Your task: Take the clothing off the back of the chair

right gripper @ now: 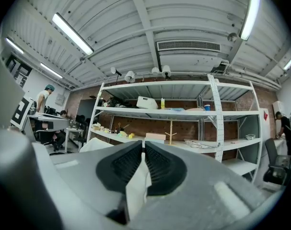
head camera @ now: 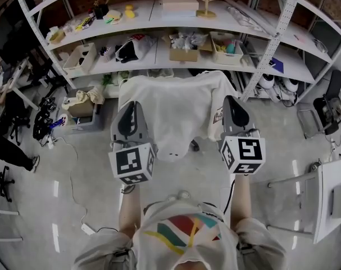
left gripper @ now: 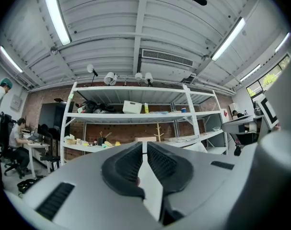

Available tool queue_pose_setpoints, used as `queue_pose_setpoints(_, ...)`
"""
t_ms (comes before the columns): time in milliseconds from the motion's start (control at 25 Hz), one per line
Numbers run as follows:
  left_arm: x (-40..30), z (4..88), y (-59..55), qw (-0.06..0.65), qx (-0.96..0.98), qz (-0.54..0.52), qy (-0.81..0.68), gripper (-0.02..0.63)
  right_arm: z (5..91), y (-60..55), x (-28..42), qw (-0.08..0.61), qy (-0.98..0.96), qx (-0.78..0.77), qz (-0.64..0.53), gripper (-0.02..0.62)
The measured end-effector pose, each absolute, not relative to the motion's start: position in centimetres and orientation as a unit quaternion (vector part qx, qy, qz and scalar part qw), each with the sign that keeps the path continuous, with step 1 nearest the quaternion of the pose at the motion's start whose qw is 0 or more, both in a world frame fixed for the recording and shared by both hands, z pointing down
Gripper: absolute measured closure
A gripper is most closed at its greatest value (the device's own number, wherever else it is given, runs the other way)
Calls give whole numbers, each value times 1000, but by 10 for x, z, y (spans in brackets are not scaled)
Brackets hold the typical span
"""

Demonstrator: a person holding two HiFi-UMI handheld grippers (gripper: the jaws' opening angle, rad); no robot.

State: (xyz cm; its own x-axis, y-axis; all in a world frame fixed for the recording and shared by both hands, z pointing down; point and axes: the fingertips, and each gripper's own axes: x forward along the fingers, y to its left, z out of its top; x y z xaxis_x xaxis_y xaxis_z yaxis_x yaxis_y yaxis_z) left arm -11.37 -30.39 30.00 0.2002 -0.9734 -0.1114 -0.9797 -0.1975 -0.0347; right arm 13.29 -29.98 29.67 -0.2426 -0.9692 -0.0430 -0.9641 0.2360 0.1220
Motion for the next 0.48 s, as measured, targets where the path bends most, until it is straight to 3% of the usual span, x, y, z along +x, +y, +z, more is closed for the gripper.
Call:
queue_pose_setpoints(40, -115, 296, -306, 51, -774, 35, 630, 588, 294, -301, 132, 16, -790, 609, -61, 546)
queue_pose_setpoints(80, -116, 292, -308, 56, -776, 38, 627, 571, 291, -303, 130, 11, -796, 602, -60, 453)
queue_pose_setpoints(160, -117, 281, -317, 70, -779, 42, 622, 444, 282, -310, 133, 1, -800, 597, -61, 347)
queue_pose_setpoints(200, -120, 276, -323, 77, -777, 42, 624, 425, 277, -315, 136, -1, -797, 601, -66, 321)
queue_pose_setpoints(480, -154, 295, -371, 44, -765, 12, 642, 388, 290, -359, 170, 41, -772, 632, -57, 308)
